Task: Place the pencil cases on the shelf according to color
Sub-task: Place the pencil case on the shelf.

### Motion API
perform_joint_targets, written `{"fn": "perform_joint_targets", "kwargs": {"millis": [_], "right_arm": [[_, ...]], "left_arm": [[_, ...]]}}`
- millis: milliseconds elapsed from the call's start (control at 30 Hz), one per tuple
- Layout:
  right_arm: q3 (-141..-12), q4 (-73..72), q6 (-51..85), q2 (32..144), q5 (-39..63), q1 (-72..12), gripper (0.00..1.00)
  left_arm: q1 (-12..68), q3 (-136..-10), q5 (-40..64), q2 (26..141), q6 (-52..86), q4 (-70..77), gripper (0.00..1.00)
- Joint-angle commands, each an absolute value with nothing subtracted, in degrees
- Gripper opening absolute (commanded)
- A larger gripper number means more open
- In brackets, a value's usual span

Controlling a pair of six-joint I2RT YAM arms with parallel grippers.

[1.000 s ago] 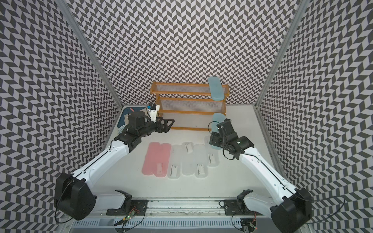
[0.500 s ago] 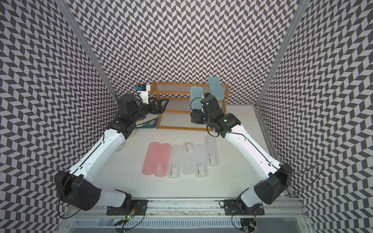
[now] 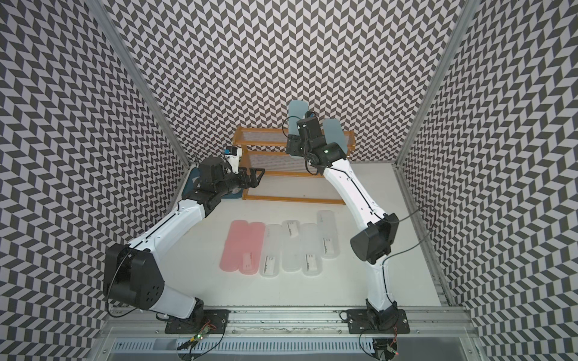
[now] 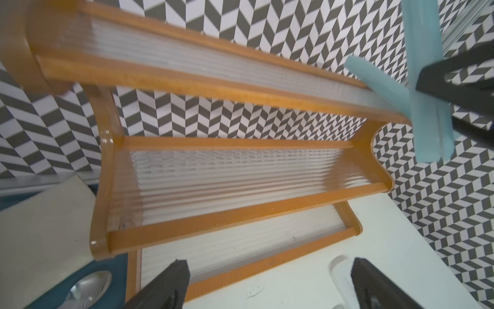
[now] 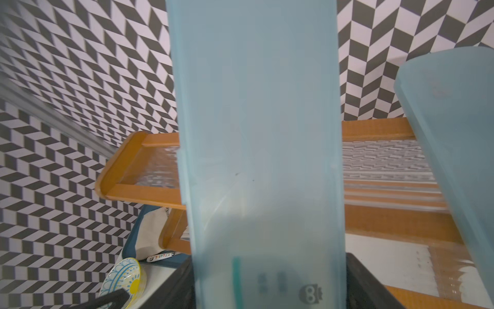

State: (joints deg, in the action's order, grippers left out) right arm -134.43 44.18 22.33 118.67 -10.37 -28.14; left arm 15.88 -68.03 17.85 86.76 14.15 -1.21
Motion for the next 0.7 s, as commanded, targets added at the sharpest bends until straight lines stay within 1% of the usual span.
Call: {"fn": "perform_joint_targets", "kwargs": {"millis": [0,233,367,433,600,667], "right_arm": [[-136.65,39.48,20.99,119.38,-8.01,-26.53,0.68],[-138.08,36.78,21.00,122.53,-7.03,-25.78,0.73],[-138.27,36.51,21.24,123.71,-6.61,-25.42,0.78],[-138.47,36.56,21.67,124.10,-6.37,-25.00,0.83],[-138.39,36.46,22.35,123.58,-5.46,-24.85,0.90],[-138.33,36.45,22.41,123.16,-5.36,-24.87,0.90]], "left_arm": [[16.32,-67.72,19.25,84.27,13.25,3.29,1.00],[16.35,-68.38,20.09,84.98,13.11,2.20,1.00],[16.36,-68.38,20.50,84.93,13.45,2.29,1.00],[16.33,-68.32,20.86,84.82,13.89,2.35,1.00],[16.30,-68.07,22.17,85.13,14.50,3.14,1.00],[16.35,-68.12,22.24,85.40,14.50,3.06,1.00]]}}
